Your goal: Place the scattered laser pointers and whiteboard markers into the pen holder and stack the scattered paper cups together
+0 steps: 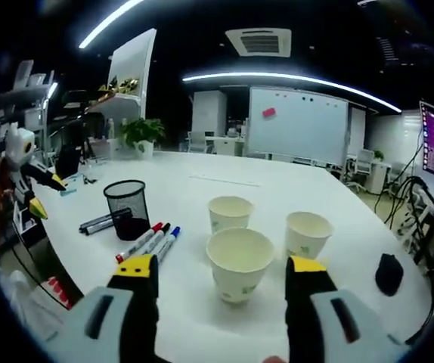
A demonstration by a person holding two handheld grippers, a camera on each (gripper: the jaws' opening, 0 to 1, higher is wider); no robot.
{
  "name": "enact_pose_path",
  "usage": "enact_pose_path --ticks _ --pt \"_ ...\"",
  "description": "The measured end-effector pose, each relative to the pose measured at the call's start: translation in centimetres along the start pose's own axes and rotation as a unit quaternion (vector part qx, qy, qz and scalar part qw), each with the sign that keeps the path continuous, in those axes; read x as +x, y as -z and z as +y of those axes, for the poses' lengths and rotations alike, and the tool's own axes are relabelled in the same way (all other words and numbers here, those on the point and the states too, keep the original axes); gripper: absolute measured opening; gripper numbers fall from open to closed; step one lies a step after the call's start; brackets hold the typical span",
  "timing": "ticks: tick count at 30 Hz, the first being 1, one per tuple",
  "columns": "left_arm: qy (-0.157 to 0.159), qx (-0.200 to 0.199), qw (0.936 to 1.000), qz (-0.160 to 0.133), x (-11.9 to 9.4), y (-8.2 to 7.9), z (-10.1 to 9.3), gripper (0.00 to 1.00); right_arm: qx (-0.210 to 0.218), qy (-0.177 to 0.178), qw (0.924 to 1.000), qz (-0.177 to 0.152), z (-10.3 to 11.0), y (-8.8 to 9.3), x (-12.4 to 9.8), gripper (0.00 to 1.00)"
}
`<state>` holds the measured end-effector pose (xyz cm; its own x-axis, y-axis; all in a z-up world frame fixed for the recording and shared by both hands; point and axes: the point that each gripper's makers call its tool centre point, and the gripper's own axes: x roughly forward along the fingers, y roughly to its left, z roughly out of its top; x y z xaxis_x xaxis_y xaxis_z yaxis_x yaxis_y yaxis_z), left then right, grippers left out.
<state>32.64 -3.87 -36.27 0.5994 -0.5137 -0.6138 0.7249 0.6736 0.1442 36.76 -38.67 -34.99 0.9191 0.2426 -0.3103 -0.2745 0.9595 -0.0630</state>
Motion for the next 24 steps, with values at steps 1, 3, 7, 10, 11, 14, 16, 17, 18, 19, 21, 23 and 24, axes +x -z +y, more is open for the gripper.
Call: enact_pose_path --ticks 1,3,7,10,11,14,16,17,18,19,21,23,24 --pt "-0.001 0.0 1.0 0.0 0.0 0.0 0.0 0.64 0.001 0.001 1.0 0.0 -0.1 0.0 0.0 0.67" --pt "-0.001 -0.001 1.0 0.0 0.0 0.0 0.0 0.64 0.002 0.003 1.0 0.0 -0.2 0.1 0.1 0.67" --pt "-0.001 0.0 1.0 0.0 -0.1 0.1 -0.1 0.64 0.005 0.005 1.0 -0.002 -0.6 0.1 0.3 0.67" --pt "-0.002 -0.002 1.0 -0.001 -0.1 0.1 -0.1 0.64 0.005 0.005 1.0 0.001 -0.6 0.4 0.4 0.67" --pt "-0.002 -0.002 1.0 0.0 -0.1 0.2 -0.1 0.64 0.004 0.004 1.0 0.003 -0.6 0.4 0.4 0.67" --pt "-0.002 -0.003 1.0 -0.001 -0.1 0.2 -0.1 0.64 0.007 0.004 1.0 0.003 -0.3 0.5 0.4 0.67" --pt "0.0 -0.002 1.0 -0.001 -0.1 0.3 -0.2 0.64 0.007 0.003 1.0 0.004 -0.2 0.5 0.4 0.67" --pt "0.0 -0.002 1.0 -0.001 -0.1 0.3 -0.2 0.64 0.007 0.004 1.0 0.004 -0.1 0.5 0.4 0.67" --pt "0.001 -0.002 1.0 -0.001 -0.1 0.3 -0.2 0.64 0.007 0.004 1.0 0.004 0.0 0.5 0.4 0.67" --pt "0.001 -0.002 1.0 -0.001 -0.1 0.3 -0.2 0.64 0.007 0.004 1.0 0.004 0.0 0.5 0.4 0.67" --pt "0.001 -0.002 1.0 -0.001 -0.1 0.3 -0.2 0.64 0.007 0.004 1.0 0.005 0.2 0.5 0.4 0.67" --pt "0.002 -0.002 1.0 -0.002 0.0 0.3 -0.2 0.64 0.007 0.004 1.0 0.004 0.3 0.5 0.4 0.67" --pt "0.003 -0.002 1.0 -0.002 0.0 0.4 -0.2 0.64 0.007 0.003 1.0 0.004 0.3 0.5 0.4 0.67"
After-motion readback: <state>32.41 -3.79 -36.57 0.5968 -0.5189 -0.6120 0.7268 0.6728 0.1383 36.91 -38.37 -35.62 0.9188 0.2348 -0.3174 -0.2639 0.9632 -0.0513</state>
